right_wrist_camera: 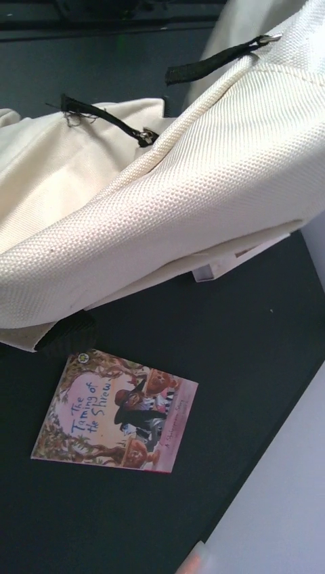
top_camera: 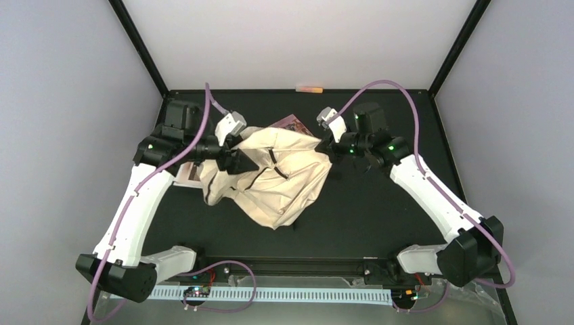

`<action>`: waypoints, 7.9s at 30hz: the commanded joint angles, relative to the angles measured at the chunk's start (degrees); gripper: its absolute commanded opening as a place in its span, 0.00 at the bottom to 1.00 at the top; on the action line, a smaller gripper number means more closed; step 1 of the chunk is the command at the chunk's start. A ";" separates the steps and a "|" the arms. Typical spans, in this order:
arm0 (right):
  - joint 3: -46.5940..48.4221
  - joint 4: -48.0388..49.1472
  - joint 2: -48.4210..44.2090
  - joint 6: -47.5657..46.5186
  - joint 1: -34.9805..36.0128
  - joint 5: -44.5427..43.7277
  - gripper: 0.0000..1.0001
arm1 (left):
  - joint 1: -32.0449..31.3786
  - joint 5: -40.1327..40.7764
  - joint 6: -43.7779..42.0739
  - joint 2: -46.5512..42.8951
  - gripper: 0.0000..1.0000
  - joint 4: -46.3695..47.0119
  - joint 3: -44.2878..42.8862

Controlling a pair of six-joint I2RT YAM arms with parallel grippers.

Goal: Pack the student bag

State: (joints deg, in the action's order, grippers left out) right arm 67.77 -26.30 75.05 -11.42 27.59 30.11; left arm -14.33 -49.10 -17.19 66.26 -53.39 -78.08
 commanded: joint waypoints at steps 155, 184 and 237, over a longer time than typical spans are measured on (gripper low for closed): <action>-4.07 6.64 -13.70 10.10 35.77 -9.00 0.94 | -14.49 8.22 -6.71 13.38 0.02 -17.87 -36.88; 30.97 -28.82 0.36 -4.03 30.70 -19.95 0.01 | -18.70 3.78 -25.14 8.87 0.11 -27.80 -29.69; -22.69 5.95 -14.29 17.27 -4.74 5.51 0.01 | -19.15 10.07 -3.41 19.11 0.29 20.08 4.42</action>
State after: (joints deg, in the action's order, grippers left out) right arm 42.52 -22.26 67.18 9.02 22.09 28.51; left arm -29.69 -35.29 -22.28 80.14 -30.39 -69.23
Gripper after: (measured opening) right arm 0.032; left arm 0.322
